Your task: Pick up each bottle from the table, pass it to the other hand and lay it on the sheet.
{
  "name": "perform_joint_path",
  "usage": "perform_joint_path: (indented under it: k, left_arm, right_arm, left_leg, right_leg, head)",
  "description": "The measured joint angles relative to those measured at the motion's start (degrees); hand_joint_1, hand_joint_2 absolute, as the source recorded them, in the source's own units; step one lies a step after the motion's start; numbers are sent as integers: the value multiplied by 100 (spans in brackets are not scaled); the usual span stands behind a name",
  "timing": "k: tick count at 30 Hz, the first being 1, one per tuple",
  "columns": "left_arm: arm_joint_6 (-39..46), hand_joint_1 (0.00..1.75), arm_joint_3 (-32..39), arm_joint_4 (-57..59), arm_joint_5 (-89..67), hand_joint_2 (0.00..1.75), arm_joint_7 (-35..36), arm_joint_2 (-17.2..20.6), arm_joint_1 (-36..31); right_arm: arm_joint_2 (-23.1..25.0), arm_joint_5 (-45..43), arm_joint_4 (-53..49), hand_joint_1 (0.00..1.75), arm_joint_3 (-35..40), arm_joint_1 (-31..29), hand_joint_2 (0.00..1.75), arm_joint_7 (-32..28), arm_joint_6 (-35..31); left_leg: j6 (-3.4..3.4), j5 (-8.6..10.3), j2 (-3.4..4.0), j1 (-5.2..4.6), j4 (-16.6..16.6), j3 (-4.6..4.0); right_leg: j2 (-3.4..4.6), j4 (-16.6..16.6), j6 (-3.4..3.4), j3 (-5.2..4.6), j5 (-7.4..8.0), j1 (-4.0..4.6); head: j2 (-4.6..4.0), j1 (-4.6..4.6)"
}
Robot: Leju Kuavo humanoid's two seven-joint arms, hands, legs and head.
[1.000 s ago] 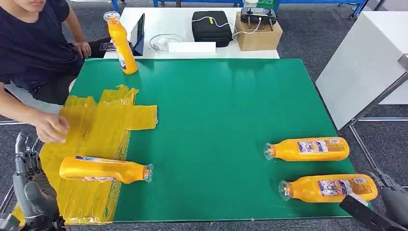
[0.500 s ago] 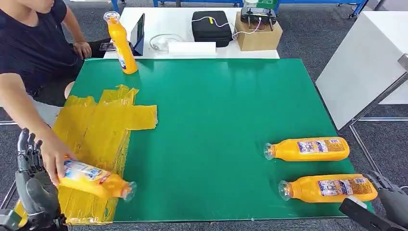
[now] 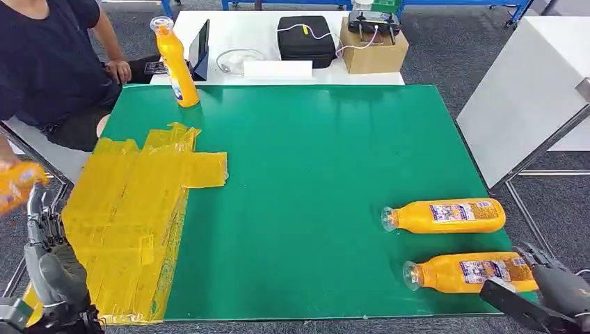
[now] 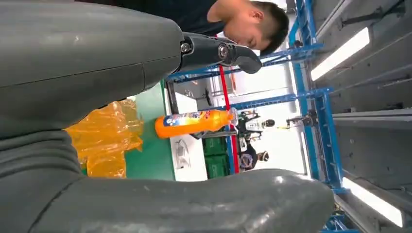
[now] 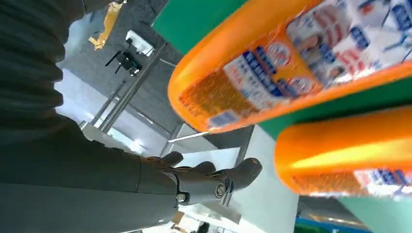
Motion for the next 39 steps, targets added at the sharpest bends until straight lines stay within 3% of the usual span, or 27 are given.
perform_joint_path:
  k: [19, 39]
  left_arm:
    - [35, 0, -118, 70, 79, 0, 46, 94, -46]
    - [48, 0, -273, 247, 240, 0, 112, 212, -194]
  right_arm:
    - [-195, -61, 566, 0, 757, -264, 175, 188, -188]
    - [-1058, -481, 1152, 0, 1530, -1061, 175, 311, 94]
  left_leg:
    - [0, 0, 1, 0, 0, 1]
    - [1, 1, 0, 0, 1, 0]
  right_leg:
    - [0, 0, 0, 0, 0, 0]
    - [0, 0, 1, 0, 1, 0]
  head:
    - [0, 0]
    - [0, -2]
